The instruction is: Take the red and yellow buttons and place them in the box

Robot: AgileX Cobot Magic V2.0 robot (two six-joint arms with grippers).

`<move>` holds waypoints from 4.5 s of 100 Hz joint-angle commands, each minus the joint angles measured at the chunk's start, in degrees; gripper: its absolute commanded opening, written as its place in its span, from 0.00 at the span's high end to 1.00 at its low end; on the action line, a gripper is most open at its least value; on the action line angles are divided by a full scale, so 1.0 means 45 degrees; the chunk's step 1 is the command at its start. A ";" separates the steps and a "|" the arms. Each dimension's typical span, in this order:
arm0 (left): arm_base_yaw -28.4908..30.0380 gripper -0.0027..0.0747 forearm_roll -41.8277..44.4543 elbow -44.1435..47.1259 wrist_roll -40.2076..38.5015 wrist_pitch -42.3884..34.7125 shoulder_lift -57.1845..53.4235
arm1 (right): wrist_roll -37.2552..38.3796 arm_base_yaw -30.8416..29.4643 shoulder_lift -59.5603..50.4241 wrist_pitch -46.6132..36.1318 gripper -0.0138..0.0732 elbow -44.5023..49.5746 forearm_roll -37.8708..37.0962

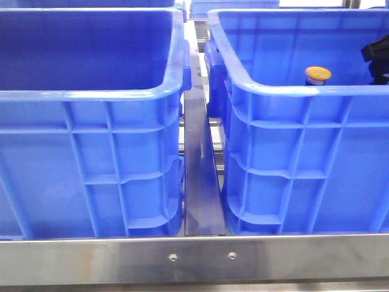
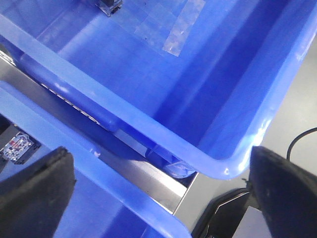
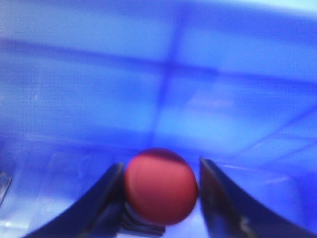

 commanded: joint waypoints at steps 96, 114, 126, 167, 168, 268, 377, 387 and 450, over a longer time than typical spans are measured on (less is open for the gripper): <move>0.1743 0.30 0.0822 0.0076 -0.1333 -0.1543 -0.1057 | 0.0241 0.0010 -0.6063 0.1579 0.45 0.1998 0.0278; 0.3687 0.80 0.0822 0.1555 -0.1727 -0.2325 -0.2362 | 0.0287 0.0010 -0.7853 0.1845 0.84 0.3421 0.0278; 0.5239 0.99 0.0822 0.2704 -0.1733 -0.2628 -0.3511 | 0.0287 0.0010 -0.8962 0.2173 0.92 0.4129 0.0278; 1.0147 0.99 0.0822 0.6656 -0.1756 -0.3313 -0.8466 | 0.0287 0.0010 -1.2322 0.2812 0.92 0.5967 0.0278; 1.0236 0.99 0.0822 0.6720 -0.1756 -0.3313 -0.8671 | 0.0287 0.0010 -1.2464 0.2741 0.92 0.6051 0.0278; 1.0777 0.99 0.0851 1.1527 -0.1756 -0.3317 -1.7134 | 0.0287 0.0010 -1.9944 0.1928 0.92 1.0155 0.0318; 1.0777 0.99 0.0976 1.2137 -0.1756 -0.4676 -1.7134 | 0.0287 0.0010 -1.9944 0.1965 0.92 1.0155 0.0318; 1.0829 0.99 0.1416 1.3154 -0.1756 -0.6531 -1.7134 | 0.0287 0.0010 -1.9944 0.1965 0.92 1.0155 0.0318; 1.0999 0.99 0.1265 1.8504 -0.1756 -1.0135 -1.8712 | 0.0287 0.0010 -1.9934 0.2067 0.92 1.0165 0.0318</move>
